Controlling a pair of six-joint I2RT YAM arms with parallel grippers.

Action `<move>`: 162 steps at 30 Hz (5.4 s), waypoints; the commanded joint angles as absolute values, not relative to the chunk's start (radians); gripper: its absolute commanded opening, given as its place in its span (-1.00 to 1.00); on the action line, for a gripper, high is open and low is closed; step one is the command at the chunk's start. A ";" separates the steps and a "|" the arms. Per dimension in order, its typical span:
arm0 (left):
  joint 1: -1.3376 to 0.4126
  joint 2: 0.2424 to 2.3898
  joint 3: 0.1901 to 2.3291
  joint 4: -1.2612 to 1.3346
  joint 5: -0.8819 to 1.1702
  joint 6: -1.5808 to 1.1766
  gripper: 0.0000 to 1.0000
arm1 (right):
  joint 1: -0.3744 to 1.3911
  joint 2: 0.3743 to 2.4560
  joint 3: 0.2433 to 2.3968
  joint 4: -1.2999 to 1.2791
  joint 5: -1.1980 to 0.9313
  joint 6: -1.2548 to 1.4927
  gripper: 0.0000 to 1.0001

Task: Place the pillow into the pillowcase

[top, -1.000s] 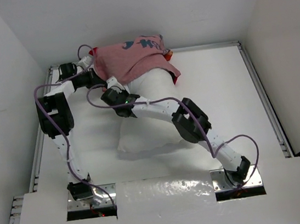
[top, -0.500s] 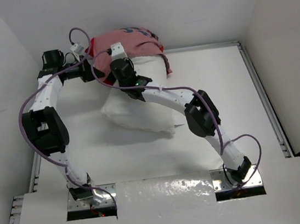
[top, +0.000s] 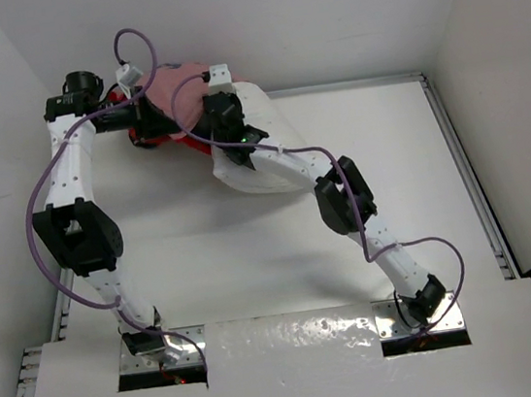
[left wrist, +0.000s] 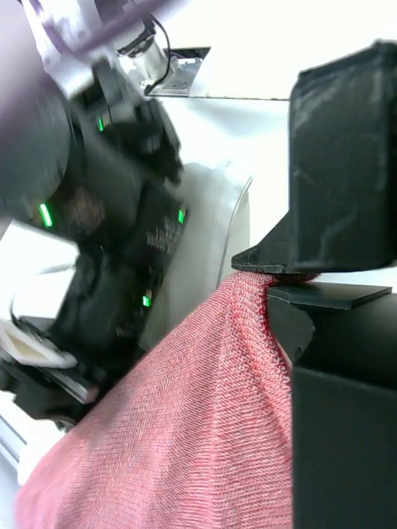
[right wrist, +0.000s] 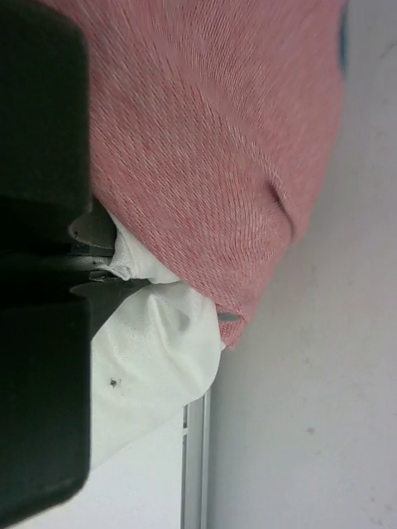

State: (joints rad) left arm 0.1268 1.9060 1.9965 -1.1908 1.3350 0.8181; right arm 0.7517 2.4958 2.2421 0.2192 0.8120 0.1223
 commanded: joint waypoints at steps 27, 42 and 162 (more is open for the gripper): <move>-0.153 2.144 2.367 -0.808 0.487 0.464 0.60 | 0.507 1.710 1.463 -0.024 -0.122 0.269 0.88; -0.296 2.260 2.310 -0.575 0.006 0.420 -0.12 | 0.428 2.146 1.545 0.270 -0.327 0.482 0.82; 0.102 1.531 1.573 -0.853 0.900 0.390 -0.22 | 0.730 1.362 1.011 -0.245 0.365 0.213 0.30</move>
